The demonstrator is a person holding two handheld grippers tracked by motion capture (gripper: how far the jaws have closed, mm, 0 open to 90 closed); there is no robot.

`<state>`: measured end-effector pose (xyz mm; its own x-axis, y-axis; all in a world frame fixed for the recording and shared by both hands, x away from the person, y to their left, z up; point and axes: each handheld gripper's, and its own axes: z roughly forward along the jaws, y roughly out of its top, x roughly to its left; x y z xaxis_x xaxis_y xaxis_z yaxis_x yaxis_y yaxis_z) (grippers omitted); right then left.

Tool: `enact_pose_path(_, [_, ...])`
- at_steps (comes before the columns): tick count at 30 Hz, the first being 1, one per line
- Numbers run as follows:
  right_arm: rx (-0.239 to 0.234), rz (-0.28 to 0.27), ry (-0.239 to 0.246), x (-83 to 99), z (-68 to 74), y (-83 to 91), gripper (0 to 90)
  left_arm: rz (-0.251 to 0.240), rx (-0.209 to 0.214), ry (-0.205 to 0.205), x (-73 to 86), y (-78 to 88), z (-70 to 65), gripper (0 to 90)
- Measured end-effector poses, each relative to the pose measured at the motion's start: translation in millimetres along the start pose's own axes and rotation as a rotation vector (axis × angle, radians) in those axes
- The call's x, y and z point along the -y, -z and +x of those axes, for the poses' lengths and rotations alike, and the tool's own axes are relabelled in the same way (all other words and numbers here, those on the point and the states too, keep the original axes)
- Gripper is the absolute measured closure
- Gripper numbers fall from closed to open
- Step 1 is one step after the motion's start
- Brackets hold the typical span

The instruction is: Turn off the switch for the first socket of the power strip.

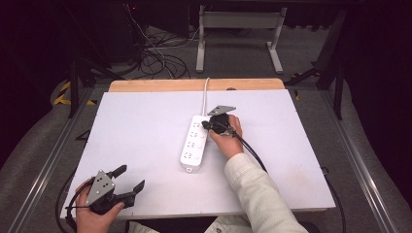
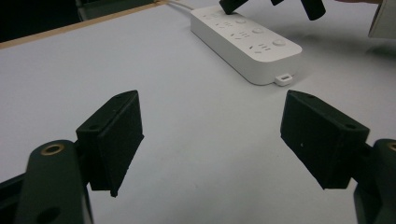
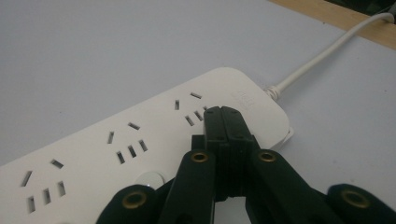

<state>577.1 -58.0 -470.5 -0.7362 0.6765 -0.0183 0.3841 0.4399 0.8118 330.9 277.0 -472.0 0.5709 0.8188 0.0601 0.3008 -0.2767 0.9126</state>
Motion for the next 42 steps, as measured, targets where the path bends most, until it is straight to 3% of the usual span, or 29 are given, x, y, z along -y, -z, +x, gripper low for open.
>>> enact_pose_path(6, [0.001, 0.006, 0.001, 0.6, 0.1, -0.3, 90.0, 0.001, 0.004, 0.004, 0.2, -0.6, -0.2, 21.2])
enact_pose_path(11, [0.015, -0.003, 0.036, -2.6, 2.8, 1.0, 90.0, 0.001, 0.006, 0.005, 0.3, -0.8, -0.2, 21.2])
enact_pose_path(12, [0.025, 0.017, 0.051, -5.2, 4.1, 2.9, 90.0, 0.003, 0.004, 0.001, 0.3, -1.0, 0.5, 21.2])
enact_pose_path(16, [0.008, -0.051, 0.058, -12.5, 9.0, 11.4, 90.0, 0.002, 0.001, 0.004, 0.6, -1.6, 1.3, 21.2])
enact_pose_path(30, [-0.015, -0.118, 0.068, -30.1, 19.2, 45.2, 90.0, 0.002, 0.005, 0.008, 0.0, -2.8, 0.4, 21.2])
enact_pose_path(42, [-0.029, -0.147, 0.062, -39.0, 16.0, 65.9, 90.0, 0.001, 0.002, 0.007, -0.1, -2.7, 1.0, 21.2])
